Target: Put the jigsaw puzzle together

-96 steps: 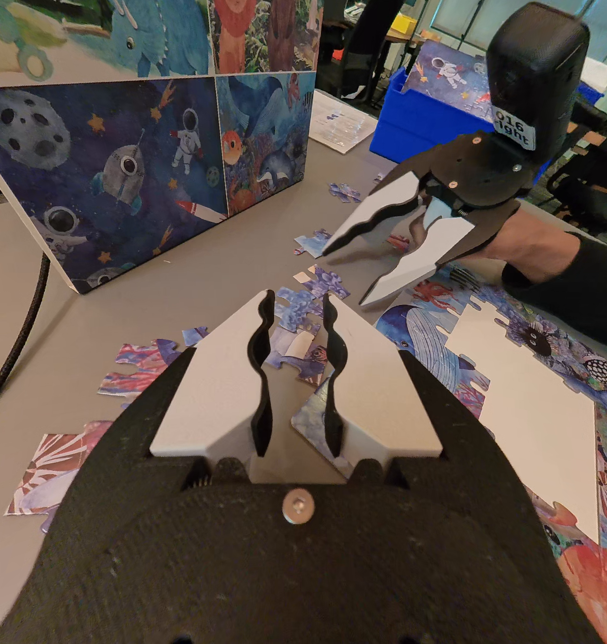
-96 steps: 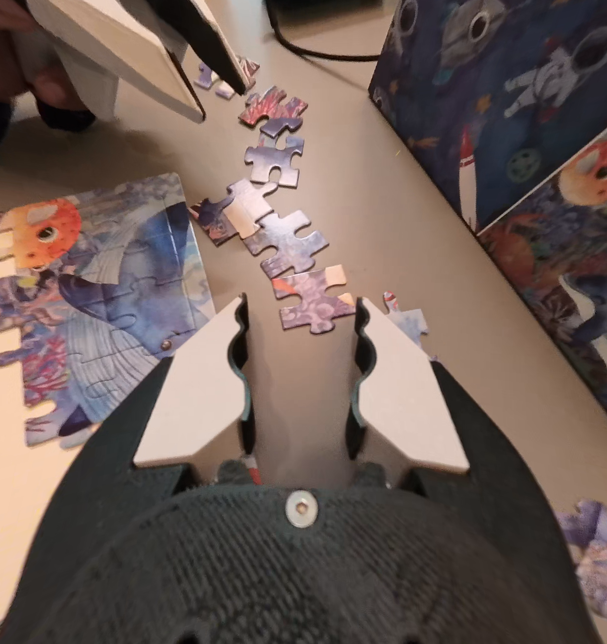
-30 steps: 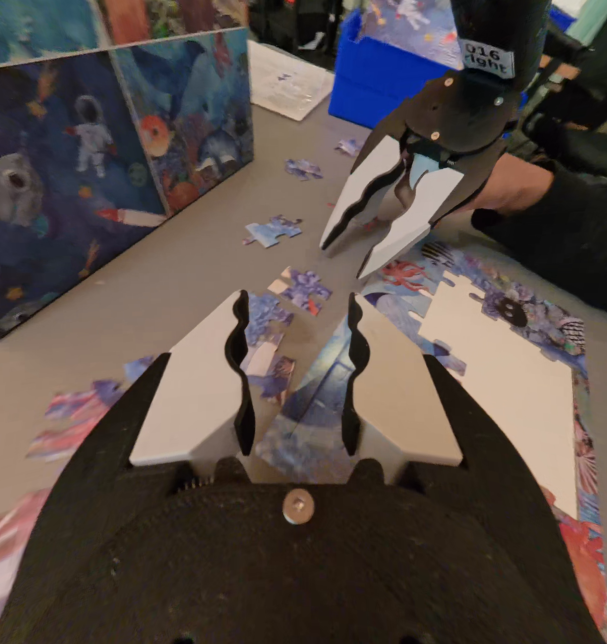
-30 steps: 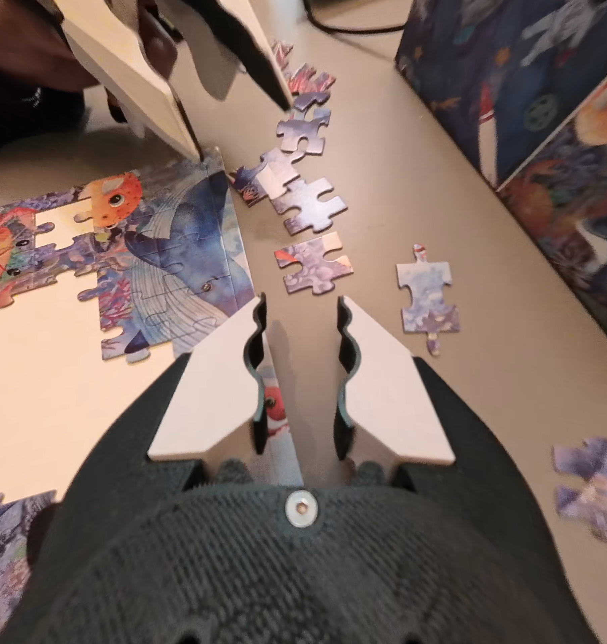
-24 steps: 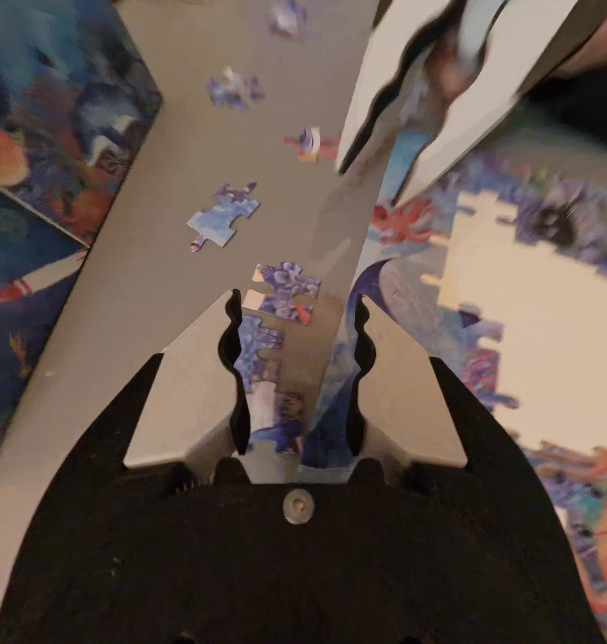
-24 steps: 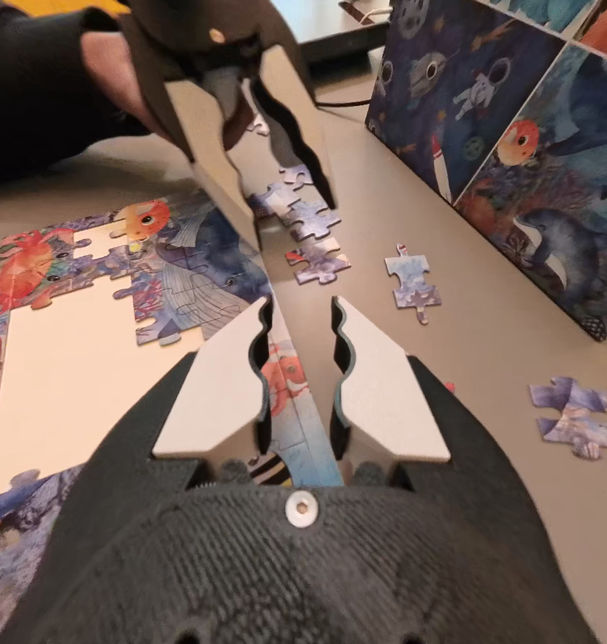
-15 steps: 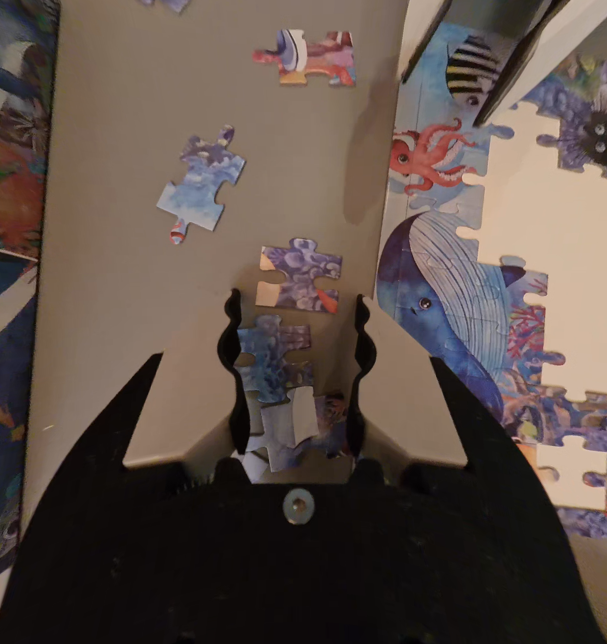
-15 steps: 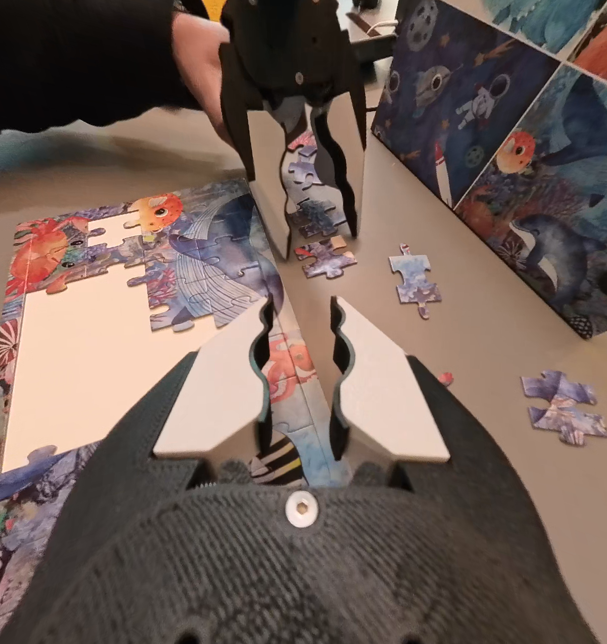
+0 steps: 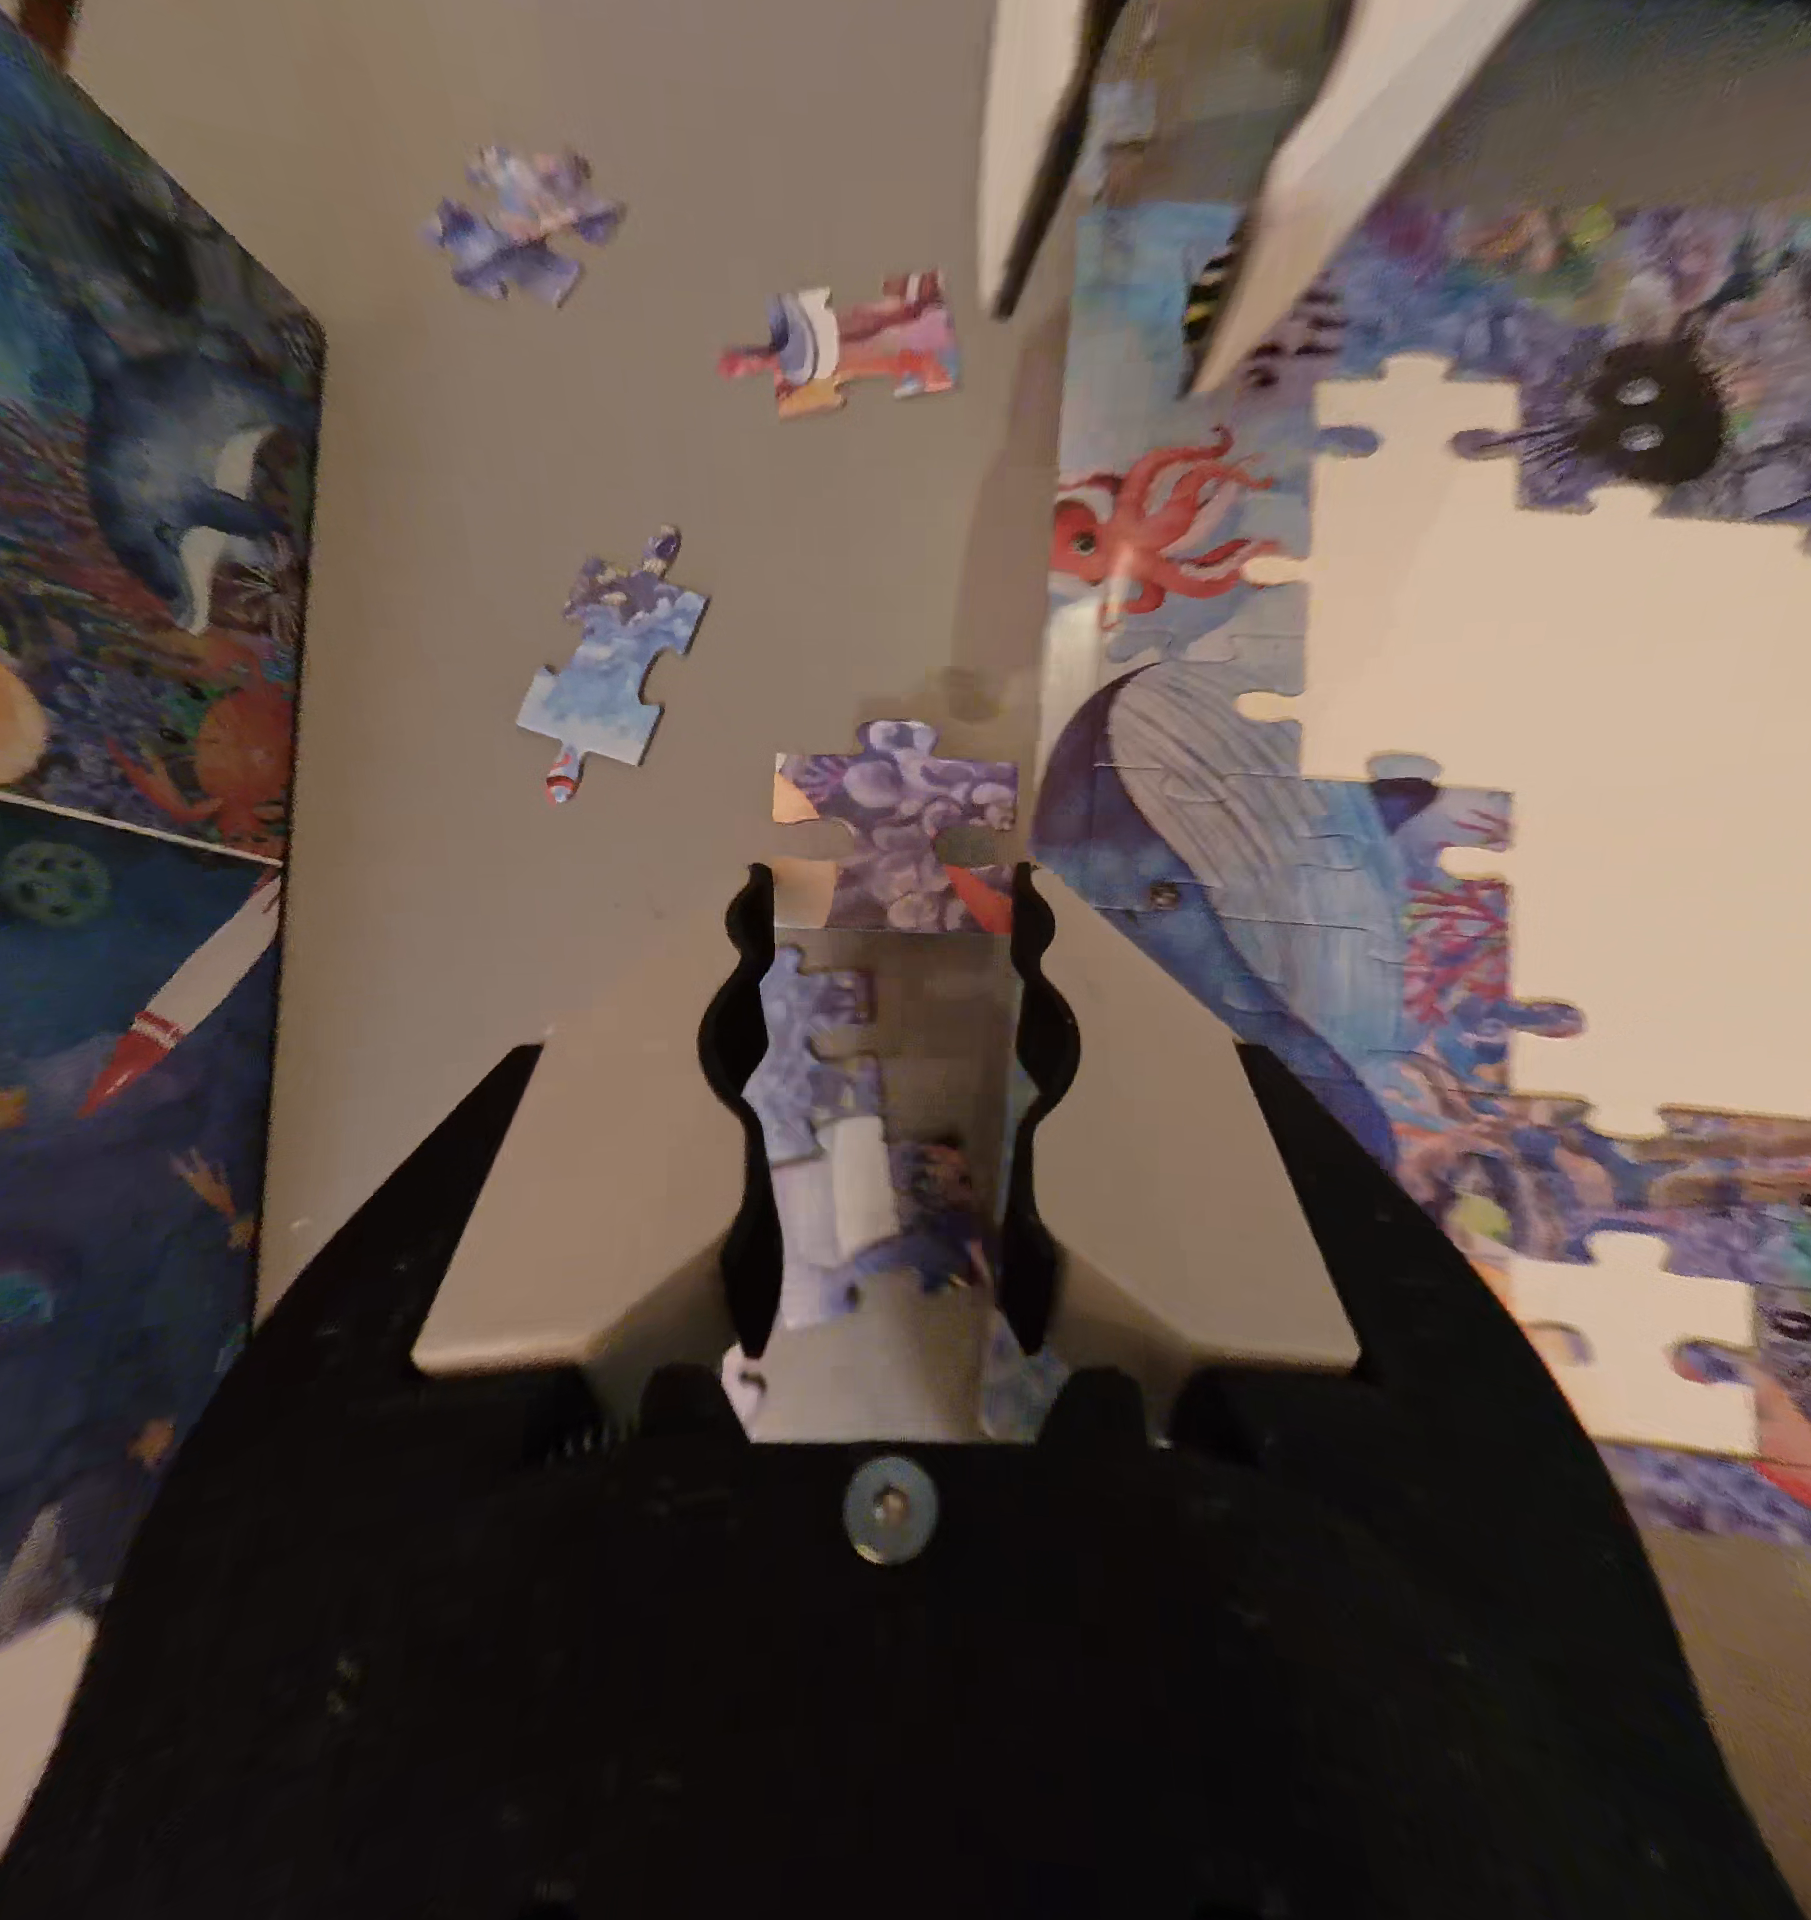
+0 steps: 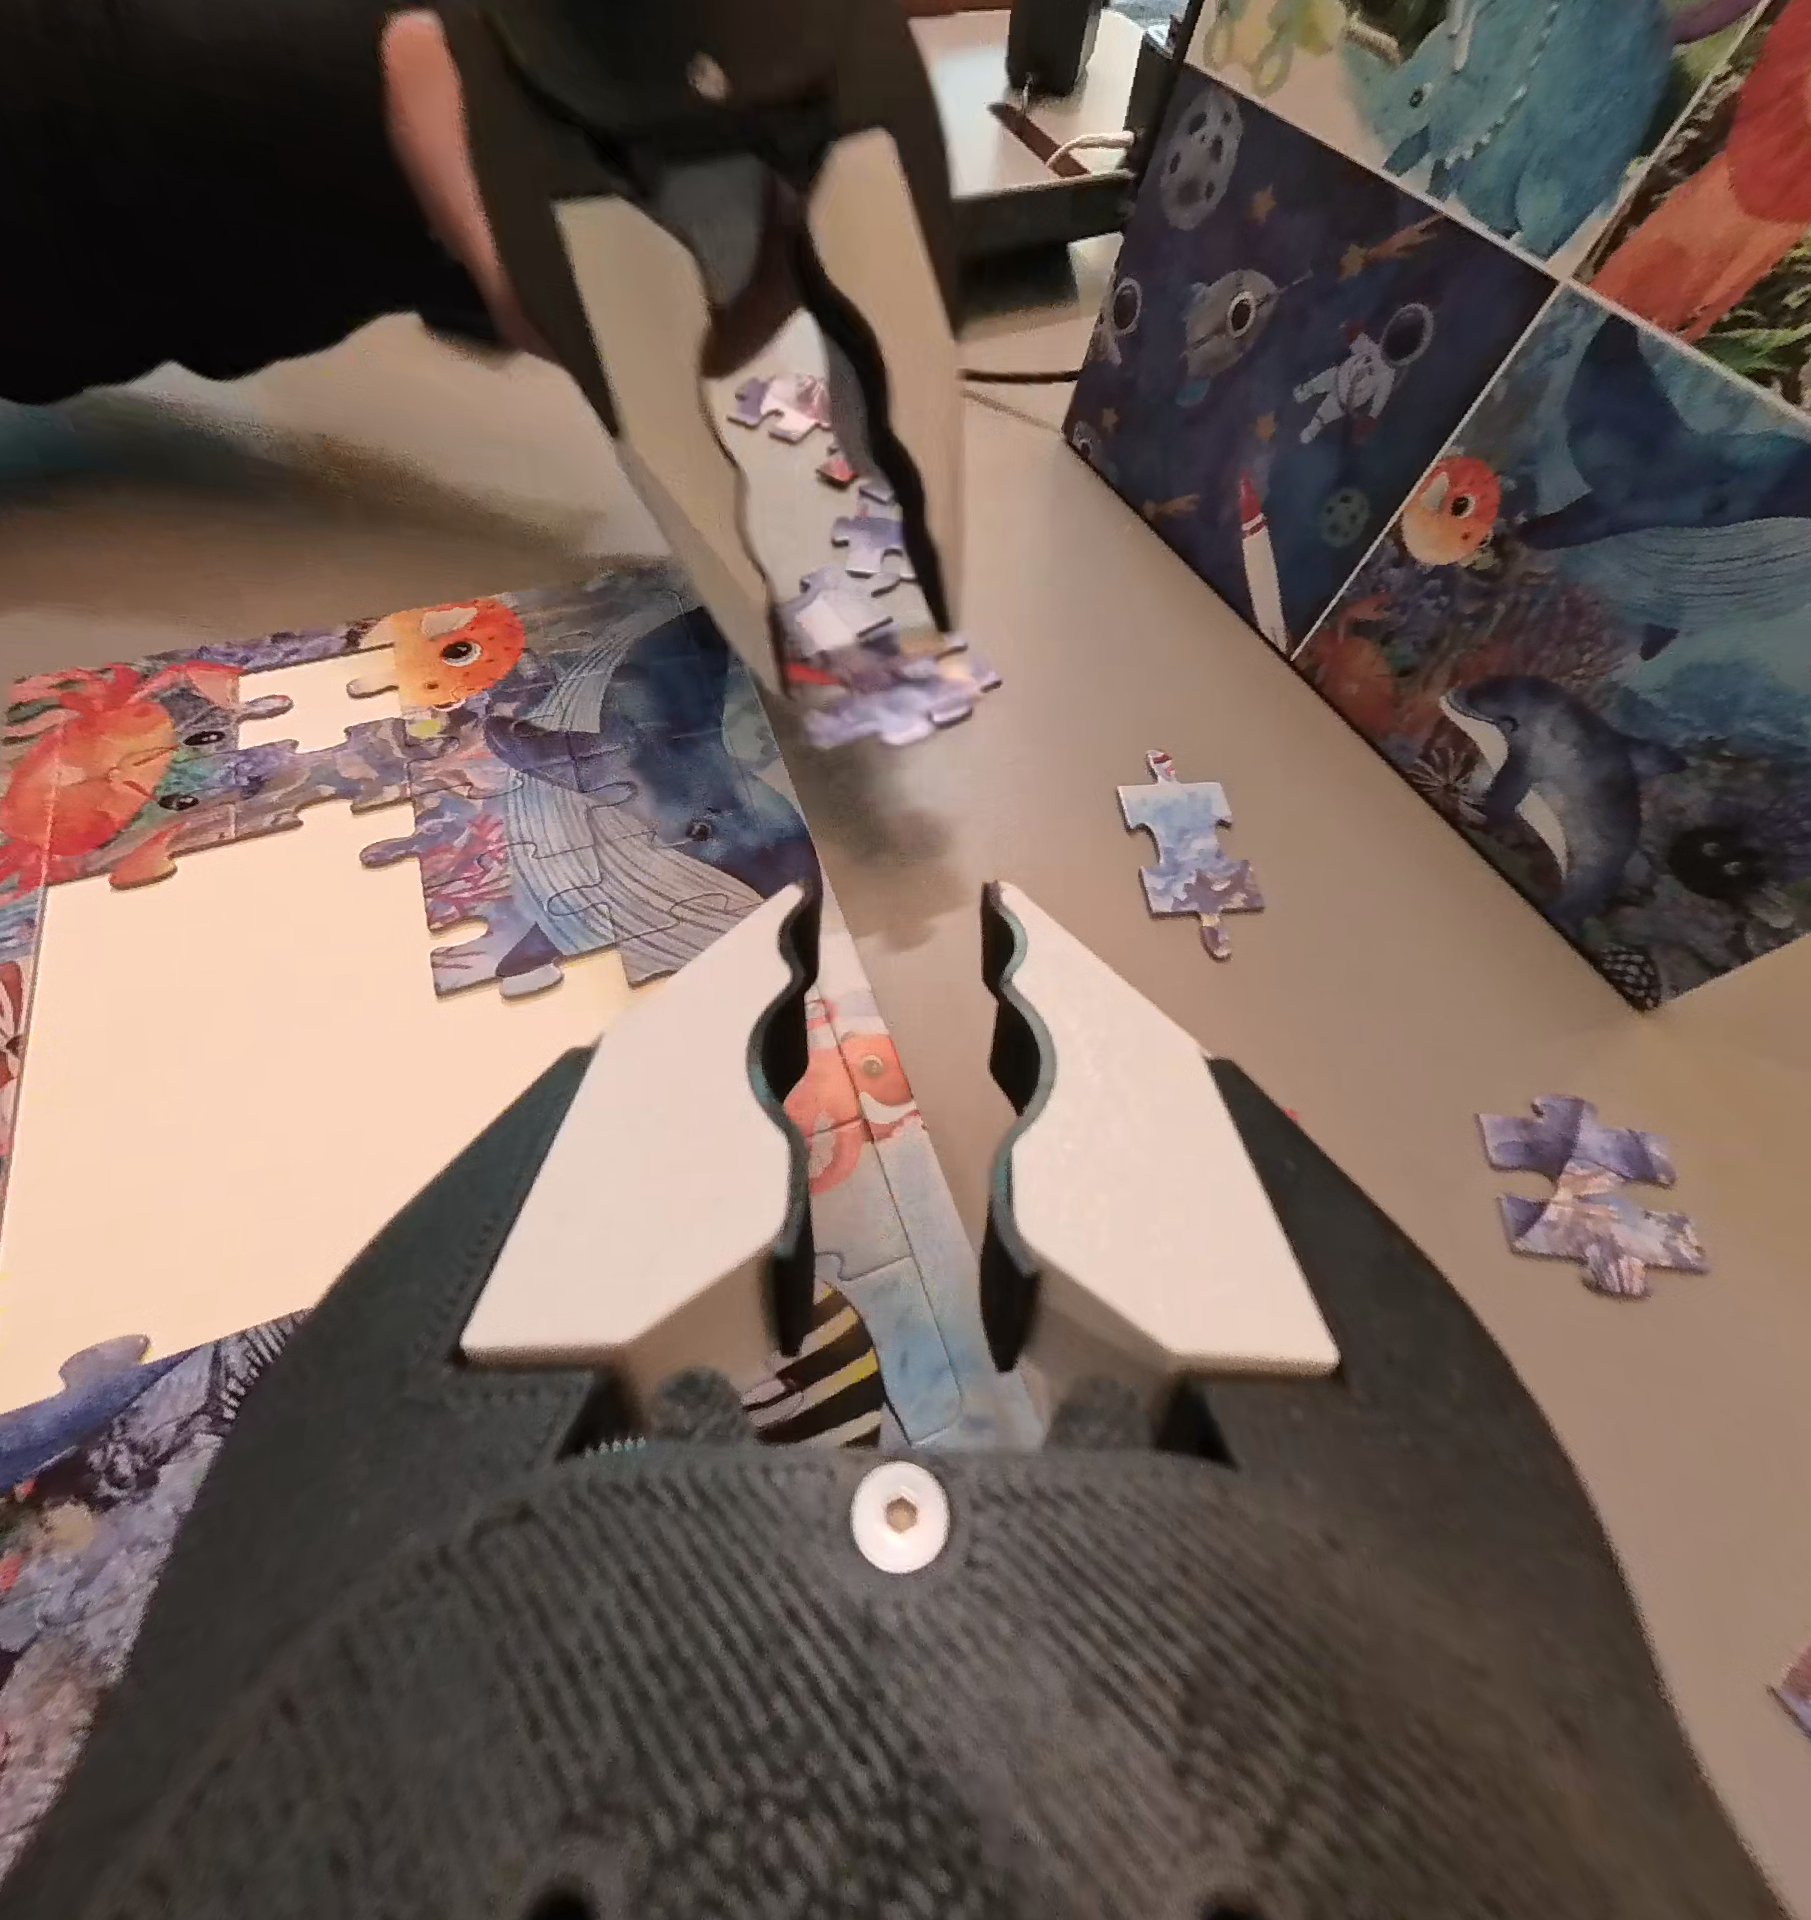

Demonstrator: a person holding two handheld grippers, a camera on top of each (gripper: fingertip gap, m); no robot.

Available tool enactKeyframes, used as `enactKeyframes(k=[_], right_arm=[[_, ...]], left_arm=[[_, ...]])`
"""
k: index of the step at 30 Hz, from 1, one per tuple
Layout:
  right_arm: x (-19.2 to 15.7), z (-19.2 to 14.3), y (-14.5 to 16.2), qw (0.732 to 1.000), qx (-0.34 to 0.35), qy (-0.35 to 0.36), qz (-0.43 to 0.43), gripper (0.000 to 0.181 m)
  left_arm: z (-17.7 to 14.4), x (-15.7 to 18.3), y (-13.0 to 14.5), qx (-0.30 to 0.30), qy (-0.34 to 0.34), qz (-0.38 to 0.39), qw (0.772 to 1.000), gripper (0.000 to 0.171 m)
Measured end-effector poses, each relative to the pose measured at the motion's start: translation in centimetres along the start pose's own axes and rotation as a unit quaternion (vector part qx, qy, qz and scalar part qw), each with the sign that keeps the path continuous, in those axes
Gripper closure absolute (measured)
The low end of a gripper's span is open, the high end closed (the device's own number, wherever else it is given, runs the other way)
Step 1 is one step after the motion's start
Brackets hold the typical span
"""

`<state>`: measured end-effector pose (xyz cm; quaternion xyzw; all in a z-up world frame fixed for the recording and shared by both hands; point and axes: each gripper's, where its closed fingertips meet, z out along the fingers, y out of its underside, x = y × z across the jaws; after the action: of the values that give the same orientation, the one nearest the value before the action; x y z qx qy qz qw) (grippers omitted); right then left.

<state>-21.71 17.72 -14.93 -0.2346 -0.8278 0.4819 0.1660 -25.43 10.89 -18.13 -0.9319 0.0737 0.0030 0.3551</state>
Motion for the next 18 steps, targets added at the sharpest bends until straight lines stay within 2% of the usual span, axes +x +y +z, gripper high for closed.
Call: enactKeyframes(k=[1,6,10,14,18], right_arm=[[0.0,-0.1,-0.1,1.000,0.003,-0.001,0.003,0.152],[-0.4,-0.1,-0.5,1.000,0.009,-0.003,-0.001,0.154],[-1.1,0.2,-0.9,1.000,0.010,-0.004,-0.011,0.154],[-1.5,0.5,-1.1,1.000,0.013,-0.006,-0.013,0.155],[-1.6,0.5,-1.4,1.000,0.022,-0.007,-0.006,0.155]], left_arm=[[-1.0,0.8,-0.2,0.007,-0.002,0.000,1.000,0.128],[-4.6,7.4,1.9,0.008,0.010,-0.010,1.000,0.128],[-5.1,13.0,5.0,-0.012,0.038,-0.040,0.998,0.128],[-4.5,15.2,7.6,-0.041,0.016,-0.050,0.998,0.128],[-4.1,15.5,8.3,-0.045,0.008,-0.054,0.997,0.127]])
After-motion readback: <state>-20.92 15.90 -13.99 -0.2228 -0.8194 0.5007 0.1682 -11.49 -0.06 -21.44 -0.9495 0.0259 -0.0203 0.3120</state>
